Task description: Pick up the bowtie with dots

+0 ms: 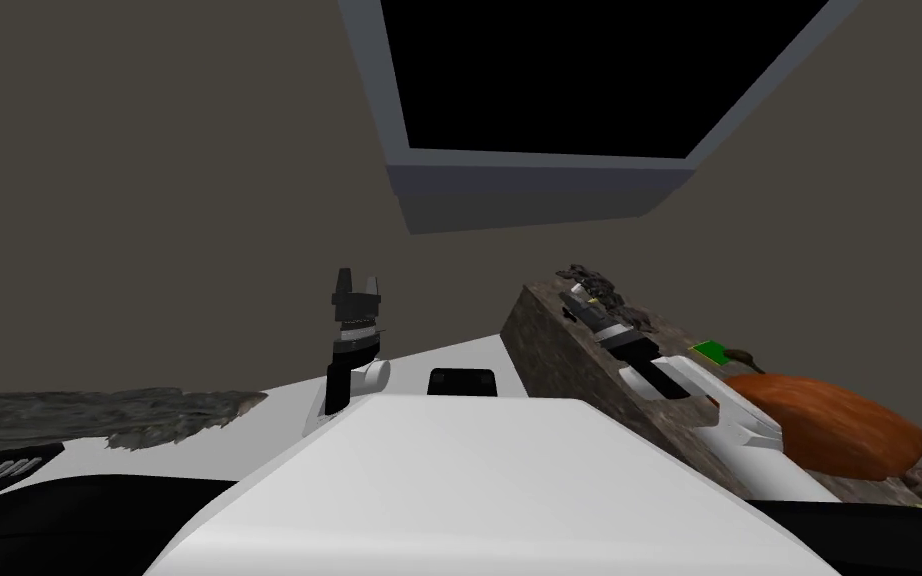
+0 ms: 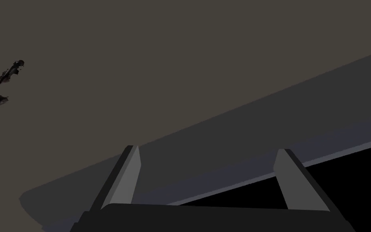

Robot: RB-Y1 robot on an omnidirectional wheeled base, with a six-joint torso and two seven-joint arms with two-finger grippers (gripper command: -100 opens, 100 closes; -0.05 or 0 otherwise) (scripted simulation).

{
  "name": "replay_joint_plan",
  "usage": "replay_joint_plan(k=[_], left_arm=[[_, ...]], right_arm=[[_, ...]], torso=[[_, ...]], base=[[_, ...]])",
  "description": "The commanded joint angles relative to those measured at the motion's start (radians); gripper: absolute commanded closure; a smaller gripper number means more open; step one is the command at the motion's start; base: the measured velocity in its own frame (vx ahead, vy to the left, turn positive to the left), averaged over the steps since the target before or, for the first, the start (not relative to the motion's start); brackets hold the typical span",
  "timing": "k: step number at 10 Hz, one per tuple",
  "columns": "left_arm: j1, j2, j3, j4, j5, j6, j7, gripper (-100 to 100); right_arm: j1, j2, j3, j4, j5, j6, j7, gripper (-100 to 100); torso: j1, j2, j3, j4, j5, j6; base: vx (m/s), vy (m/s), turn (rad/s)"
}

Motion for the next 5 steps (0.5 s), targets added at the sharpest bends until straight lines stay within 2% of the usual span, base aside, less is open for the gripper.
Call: replay_joint_plan(k=[1, 2, 3, 4, 5], left_arm=[[0.0, 0.0, 0.0, 0.0, 0.0, 0.0, 0.0, 0], [0.0, 0.0, 0.0, 0.0, 0.0, 0.0, 0.0, 0], [0.0, 0.0, 0.0, 0.0, 0.0, 0.0, 0.0, 0], [0.0, 0.0, 0.0, 0.0, 0.0, 0.0, 0.0, 0], [0.0, 0.0, 0.0, 0.0, 0.0, 0.0, 0.0, 0]], right_arm=[[0.01, -0.05, -0.006, 0.048, 0.019, 0.006, 0.011, -100], [0.01, -0.066, -0.006, 0.048, 0.019, 0.006, 0.011, -100], [0.03, -0.106, -0.014, 0.087, 0.035, 0.007, 0.023, -100], [0.03, -0.112, -0.014, 0.087, 0.035, 0.007, 0.023, -100], [0.052, -0.148, -0.02, 0.117, 0.049, 0.008, 0.035, -100]], torso=[[0.0, 0.0, 0.0, 0.0, 0.0, 0.0], [0.0, -0.001, 0.0, 0.0, 0.0, -0.001], [0.0, 0.0, 0.0, 0.0, 0.0, 0.0], [0.0, 0.0, 0.0, 0.0, 0.0, -0.001], [0.0, 0.0, 0.0, 0.0, 0.0, 0.0]], base=[[0.043, 0.05, 0.151], [0.036, 0.038, 0.052], [0.04, 0.051, 0.141], [0.037, 0.036, 0.053], [0.042, 0.039, 0.094]])
